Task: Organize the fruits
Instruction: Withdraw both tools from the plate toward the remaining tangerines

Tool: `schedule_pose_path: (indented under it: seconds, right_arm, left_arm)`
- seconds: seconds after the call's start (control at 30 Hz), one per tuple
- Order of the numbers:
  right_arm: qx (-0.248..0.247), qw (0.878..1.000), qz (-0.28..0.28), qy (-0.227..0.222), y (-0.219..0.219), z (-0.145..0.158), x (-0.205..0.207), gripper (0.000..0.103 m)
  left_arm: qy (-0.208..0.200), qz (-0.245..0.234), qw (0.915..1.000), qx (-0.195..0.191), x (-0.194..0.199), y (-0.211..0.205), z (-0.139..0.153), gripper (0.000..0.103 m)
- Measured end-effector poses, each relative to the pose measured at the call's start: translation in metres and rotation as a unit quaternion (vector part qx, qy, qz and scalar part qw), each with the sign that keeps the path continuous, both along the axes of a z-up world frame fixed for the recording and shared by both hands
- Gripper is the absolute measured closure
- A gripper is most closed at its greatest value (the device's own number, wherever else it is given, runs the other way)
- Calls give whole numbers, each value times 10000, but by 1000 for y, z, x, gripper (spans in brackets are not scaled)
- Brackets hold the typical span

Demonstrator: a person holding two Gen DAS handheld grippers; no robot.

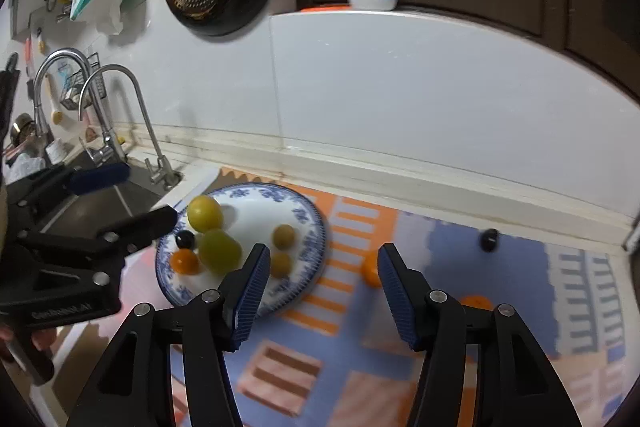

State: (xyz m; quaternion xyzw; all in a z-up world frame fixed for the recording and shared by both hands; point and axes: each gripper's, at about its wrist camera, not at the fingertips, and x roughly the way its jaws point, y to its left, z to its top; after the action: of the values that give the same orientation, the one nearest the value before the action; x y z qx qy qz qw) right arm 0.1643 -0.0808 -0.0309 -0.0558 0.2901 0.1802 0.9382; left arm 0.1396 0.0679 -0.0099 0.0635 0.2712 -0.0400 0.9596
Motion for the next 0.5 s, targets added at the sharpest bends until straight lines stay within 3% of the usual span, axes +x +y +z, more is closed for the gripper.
schedule_pose_path:
  seconds: [0.5]
  right_arm:
    - [-239,9965,-626,-508,-70,18,-51,39]
  left_arm:
    - [-262,-579,9979,-132,-33,-62,-2,15]
